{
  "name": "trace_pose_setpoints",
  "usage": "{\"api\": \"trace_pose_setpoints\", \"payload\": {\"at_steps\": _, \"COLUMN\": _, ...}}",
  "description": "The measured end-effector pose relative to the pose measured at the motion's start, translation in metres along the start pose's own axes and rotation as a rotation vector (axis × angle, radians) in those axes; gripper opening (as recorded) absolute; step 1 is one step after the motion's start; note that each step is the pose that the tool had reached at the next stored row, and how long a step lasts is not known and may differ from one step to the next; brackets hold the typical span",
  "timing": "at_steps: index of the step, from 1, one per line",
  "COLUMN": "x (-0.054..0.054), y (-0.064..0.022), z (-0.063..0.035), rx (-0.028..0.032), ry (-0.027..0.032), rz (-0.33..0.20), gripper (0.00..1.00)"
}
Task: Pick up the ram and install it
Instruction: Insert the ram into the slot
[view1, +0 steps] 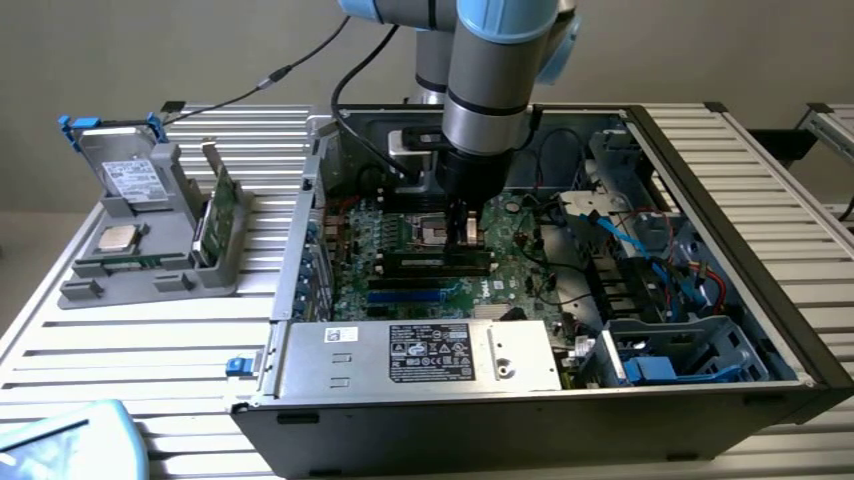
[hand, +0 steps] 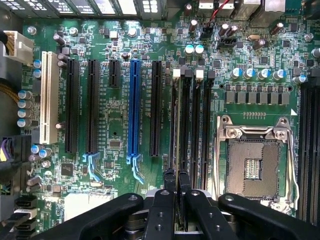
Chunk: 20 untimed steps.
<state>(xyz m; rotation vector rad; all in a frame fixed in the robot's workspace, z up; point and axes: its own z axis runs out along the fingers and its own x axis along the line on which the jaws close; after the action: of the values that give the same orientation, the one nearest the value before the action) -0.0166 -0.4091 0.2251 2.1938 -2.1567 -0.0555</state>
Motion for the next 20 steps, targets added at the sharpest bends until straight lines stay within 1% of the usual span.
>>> {"api": "trace_pose_setpoints", "payload": {"at_steps": 20, "x": -0.0001, "y": 0.0004, "z": 0.0030, "rx": 0.0000, "ry": -0.0001, "rz": 0.000, "gripper": 0.14}}
